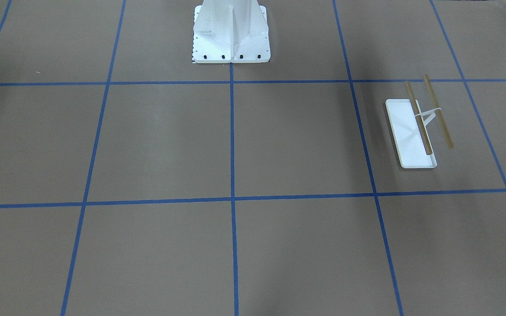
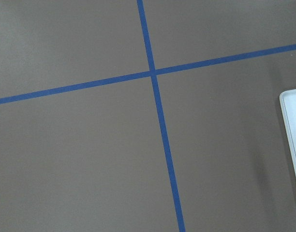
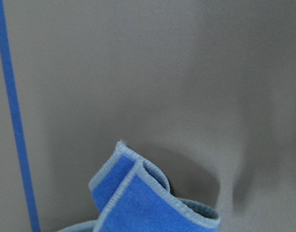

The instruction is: Hang towel on rack

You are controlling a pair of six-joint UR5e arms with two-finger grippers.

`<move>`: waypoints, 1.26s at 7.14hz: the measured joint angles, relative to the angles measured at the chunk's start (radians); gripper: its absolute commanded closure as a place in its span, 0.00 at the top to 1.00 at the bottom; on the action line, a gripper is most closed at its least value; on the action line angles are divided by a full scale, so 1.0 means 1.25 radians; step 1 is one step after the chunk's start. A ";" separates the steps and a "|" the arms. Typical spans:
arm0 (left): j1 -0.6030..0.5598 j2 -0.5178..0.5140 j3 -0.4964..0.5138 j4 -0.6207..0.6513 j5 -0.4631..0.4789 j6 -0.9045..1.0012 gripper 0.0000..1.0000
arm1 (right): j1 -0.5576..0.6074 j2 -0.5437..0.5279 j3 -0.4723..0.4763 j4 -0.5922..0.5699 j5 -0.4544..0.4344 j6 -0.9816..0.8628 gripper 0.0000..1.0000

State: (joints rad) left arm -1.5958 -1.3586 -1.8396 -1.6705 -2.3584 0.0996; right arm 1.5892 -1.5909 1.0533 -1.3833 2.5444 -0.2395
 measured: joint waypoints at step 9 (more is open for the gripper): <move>-0.007 0.002 -0.012 -0.010 0.000 0.001 0.98 | 0.000 0.067 -0.098 0.045 0.003 0.047 0.00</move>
State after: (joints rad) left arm -1.6041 -1.3566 -1.8543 -1.6827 -2.3581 0.1012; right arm 1.5886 -1.5066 0.9314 -1.3274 2.5480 -0.1803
